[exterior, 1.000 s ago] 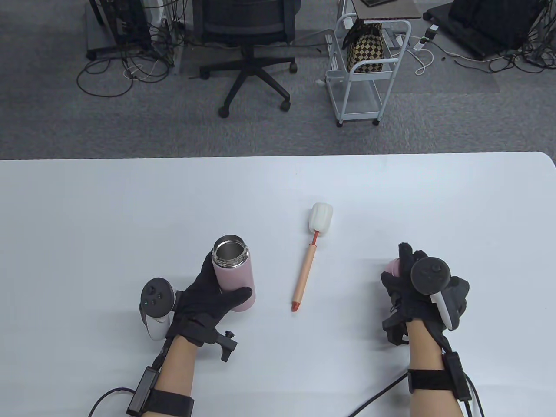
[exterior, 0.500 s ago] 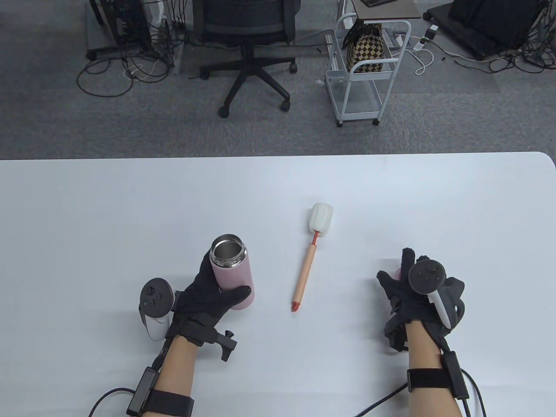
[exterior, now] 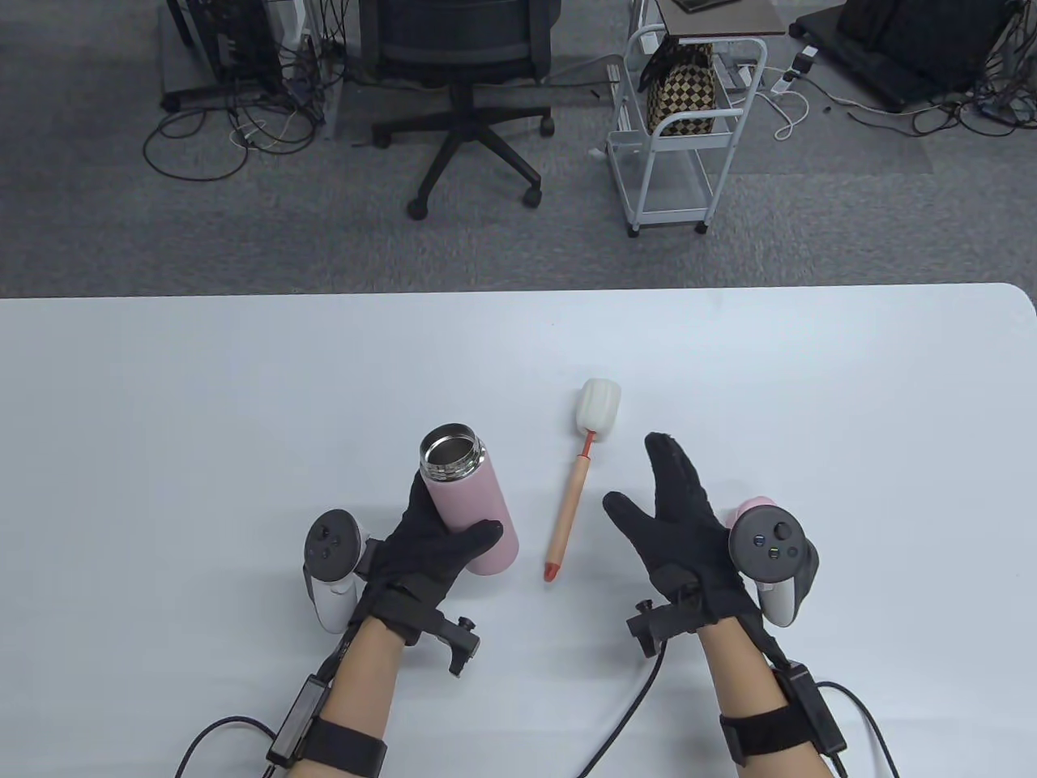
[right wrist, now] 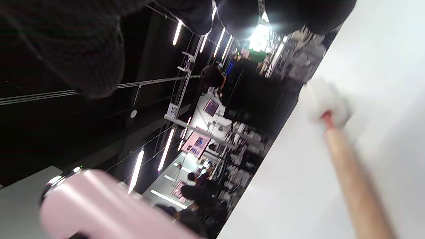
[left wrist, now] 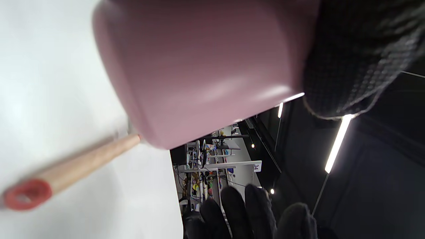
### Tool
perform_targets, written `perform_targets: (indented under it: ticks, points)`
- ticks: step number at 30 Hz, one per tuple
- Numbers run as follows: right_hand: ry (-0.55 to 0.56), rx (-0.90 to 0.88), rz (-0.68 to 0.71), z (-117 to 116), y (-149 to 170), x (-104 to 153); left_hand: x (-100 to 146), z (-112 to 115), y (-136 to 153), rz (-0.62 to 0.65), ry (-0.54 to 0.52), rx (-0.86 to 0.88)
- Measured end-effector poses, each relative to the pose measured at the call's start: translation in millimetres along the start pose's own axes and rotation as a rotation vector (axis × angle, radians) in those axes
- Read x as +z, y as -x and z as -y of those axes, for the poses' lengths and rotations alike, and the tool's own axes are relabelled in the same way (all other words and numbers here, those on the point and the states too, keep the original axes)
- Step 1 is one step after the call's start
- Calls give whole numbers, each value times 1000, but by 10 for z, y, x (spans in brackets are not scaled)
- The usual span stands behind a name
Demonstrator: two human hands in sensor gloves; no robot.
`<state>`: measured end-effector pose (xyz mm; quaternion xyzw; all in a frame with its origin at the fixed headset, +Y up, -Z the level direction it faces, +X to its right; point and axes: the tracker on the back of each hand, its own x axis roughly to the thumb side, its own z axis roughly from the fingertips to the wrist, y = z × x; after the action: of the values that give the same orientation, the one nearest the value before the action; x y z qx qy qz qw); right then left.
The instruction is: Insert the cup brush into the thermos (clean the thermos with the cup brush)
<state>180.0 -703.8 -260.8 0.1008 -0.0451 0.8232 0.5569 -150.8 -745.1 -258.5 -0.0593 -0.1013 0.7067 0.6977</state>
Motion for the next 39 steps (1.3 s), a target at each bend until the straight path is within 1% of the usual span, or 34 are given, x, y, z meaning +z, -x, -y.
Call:
perform_targets:
  ticks: [2, 5, 7, 9, 10, 12, 14, 16, 18, 19, 20, 22, 23, 24, 26, 28, 30, 34, 37, 39]
  points:
    - [-65, -73, 8, -68, 9, -14, -45, 116, 9, -26, 44, 14]
    - [-139, -191, 12, -149, 29, -35, -134, 305, 8, -57, 107, -33]
    - [-202, -256, 6, -196, 42, -47, -199, 455, 0, -71, 139, -30]
    - [-237, -298, 2, -222, 50, -50, -267, 609, -17, -82, 172, -18]
    - [-252, -316, -1, -225, 54, -53, -314, 708, -34, -77, 206, -14]
    - [-245, -316, -4, -200, 45, -50, -380, 854, -74, -73, 254, -8]
    - [-194, -290, -18, -127, 40, -38, -433, 964, -134, -58, 290, -29]
    - [-129, -298, -49, -46, 62, -37, -490, 1009, -176, -44, 333, -59]
    - [-88, -320, -76, 16, 117, -38, -547, 996, -202, -45, 367, -59]
    - [-49, -354, -97, 53, 164, -43, -574, 976, -209, -52, 354, -50]
    - [-30, -382, -114, 77, 198, -46, -606, 945, -220, -73, 312, -73]
    - [-63, -415, -134, 114, 246, -63, -662, 876, -232, -78, 206, -195]
    - [-51, -414, -134, 141, 272, -63, -698, 847, -237, -92, 131, -283]
    - [-30, -418, -132, 164, 285, -63, -718, 829, -235, -107, 81, -350]
    - [1, -431, -132, 218, 300, -61, -782, 799, -211, -158, -47, -542]
    - [23, -461, -129, 273, 310, -61, -848, 816, -158, -250, -112, -709]
    - [39, -479, -128, 312, 319, -56, -916, 856, -90, -342, -86, -849]
    - [62, -500, -134, 360, 340, -54, -1056, 970, 32, -464, -57, -1063]
    - [65, -512, -136, 373, 356, -56, -1142, 1047, 110, -546, -39, -1153]
    - [66, -511, -138, 381, 361, -56, -1191, 1092, 166, -576, -34, -1185]
